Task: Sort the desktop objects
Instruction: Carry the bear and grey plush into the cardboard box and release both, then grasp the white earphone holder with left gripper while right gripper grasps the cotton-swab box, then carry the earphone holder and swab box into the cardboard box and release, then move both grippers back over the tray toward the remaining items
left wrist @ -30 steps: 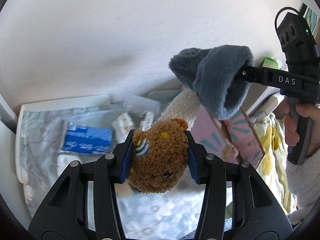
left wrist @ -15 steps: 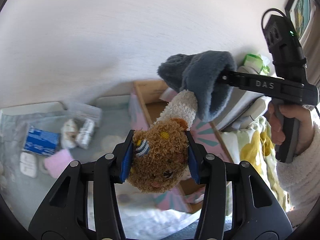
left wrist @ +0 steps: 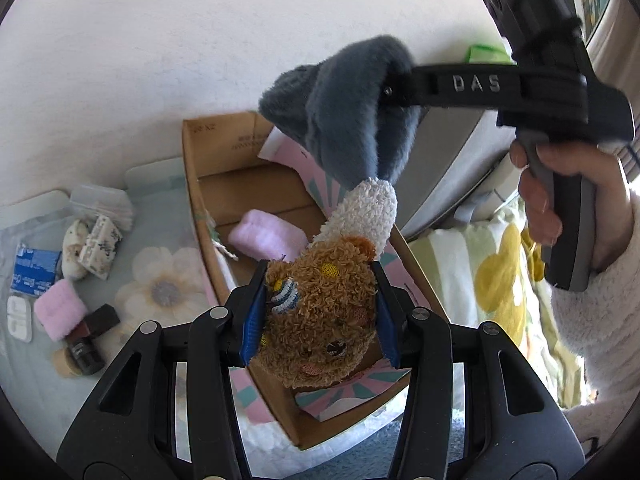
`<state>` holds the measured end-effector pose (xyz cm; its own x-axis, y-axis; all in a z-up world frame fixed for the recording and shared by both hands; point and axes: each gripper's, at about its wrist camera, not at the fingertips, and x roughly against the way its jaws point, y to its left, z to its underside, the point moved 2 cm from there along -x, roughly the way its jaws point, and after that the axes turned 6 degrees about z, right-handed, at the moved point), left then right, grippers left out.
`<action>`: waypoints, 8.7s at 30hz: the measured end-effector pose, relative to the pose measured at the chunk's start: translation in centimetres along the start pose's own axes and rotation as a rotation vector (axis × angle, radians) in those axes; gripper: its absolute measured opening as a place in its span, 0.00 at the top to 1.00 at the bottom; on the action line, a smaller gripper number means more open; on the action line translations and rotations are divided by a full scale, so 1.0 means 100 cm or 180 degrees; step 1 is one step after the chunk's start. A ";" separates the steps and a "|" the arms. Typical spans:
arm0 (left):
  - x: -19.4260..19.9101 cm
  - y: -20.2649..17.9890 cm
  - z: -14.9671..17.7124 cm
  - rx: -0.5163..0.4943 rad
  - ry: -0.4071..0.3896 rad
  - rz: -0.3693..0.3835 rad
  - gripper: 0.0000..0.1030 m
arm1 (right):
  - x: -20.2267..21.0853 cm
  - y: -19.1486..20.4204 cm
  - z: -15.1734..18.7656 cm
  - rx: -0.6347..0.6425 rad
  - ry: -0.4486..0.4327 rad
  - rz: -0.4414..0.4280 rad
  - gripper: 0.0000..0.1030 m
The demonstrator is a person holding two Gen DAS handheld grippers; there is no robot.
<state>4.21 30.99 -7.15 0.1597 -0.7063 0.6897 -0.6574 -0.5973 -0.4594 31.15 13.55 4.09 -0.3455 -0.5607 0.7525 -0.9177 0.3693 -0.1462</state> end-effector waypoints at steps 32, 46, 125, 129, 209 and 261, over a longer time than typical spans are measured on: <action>-0.001 0.018 0.001 0.0234 0.0126 -0.0480 0.00 | 0.007 0.005 -0.011 -0.0331 -0.0087 0.0259 0.40; 0.061 0.063 0.002 0.0300 -0.0120 -0.0724 0.00 | 0.000 0.065 -0.034 -0.0264 -0.0082 0.0248 0.40; 0.140 0.326 0.031 0.0653 0.0071 -0.1348 0.44 | -0.167 0.167 -0.093 -0.0123 0.0833 0.0625 0.69; 0.151 0.299 0.007 0.0618 -0.0036 -0.1259 0.44 | -0.132 0.177 -0.087 -0.0269 0.0701 0.0609 0.69; 0.061 0.113 -0.071 0.0103 -0.0055 -0.0965 0.00 | 0.013 0.181 0.071 -0.1105 0.0527 0.1277 0.27; 0.050 0.304 0.133 0.1437 0.0056 -0.1233 0.21 | -0.264 0.176 -0.026 0.0022 0.1769 0.0894 0.27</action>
<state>-5.12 4.26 -25.12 0.3108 -0.4006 0.8619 -0.1750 -0.9154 -0.3624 24.62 36.79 -16.61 -0.4219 0.0274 0.9062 -0.8085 0.4409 -0.3897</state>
